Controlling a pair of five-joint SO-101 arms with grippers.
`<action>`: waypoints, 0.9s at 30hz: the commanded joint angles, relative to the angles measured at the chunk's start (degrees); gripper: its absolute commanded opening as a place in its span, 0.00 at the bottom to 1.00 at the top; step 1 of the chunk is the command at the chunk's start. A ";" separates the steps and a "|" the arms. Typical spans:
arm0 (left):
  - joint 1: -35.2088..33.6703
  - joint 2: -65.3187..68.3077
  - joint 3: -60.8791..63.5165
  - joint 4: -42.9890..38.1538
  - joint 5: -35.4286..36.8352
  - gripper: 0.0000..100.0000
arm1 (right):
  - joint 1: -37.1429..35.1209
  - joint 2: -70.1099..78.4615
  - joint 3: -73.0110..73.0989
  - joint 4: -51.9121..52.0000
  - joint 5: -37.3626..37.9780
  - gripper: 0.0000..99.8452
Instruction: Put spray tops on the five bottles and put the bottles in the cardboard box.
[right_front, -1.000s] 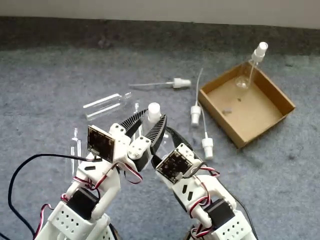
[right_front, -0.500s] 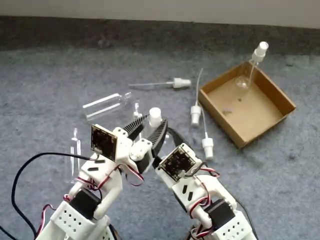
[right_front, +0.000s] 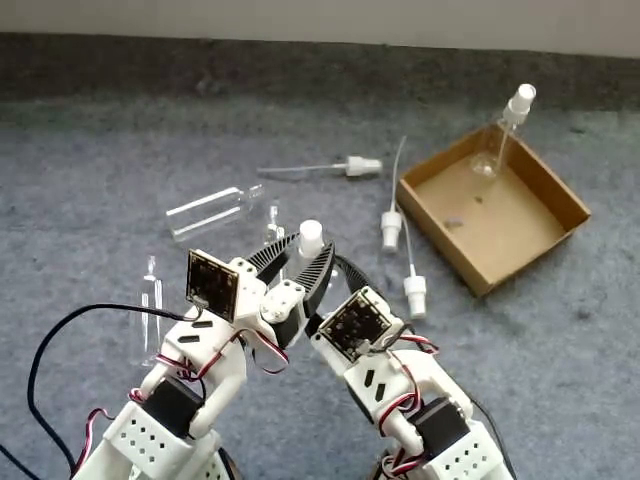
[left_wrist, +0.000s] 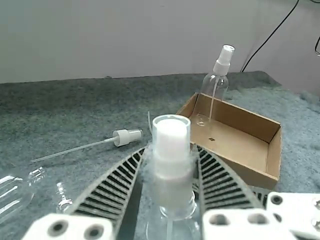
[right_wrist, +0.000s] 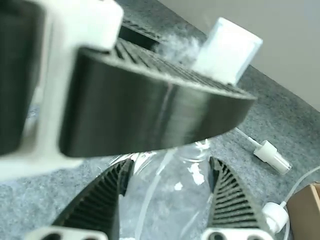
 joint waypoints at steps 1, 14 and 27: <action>0.84 -0.48 -0.31 -2.11 0.79 0.02 | -0.40 -1.54 6.11 -1.36 -0.53 0.10; 0.84 -0.48 8.40 -21.27 0.79 0.02 | 1.71 -1.54 6.20 -1.36 -0.18 0.10; 1.36 -0.57 8.40 -17.67 0.79 0.02 | 1.80 -1.54 6.11 -1.36 0.00 0.10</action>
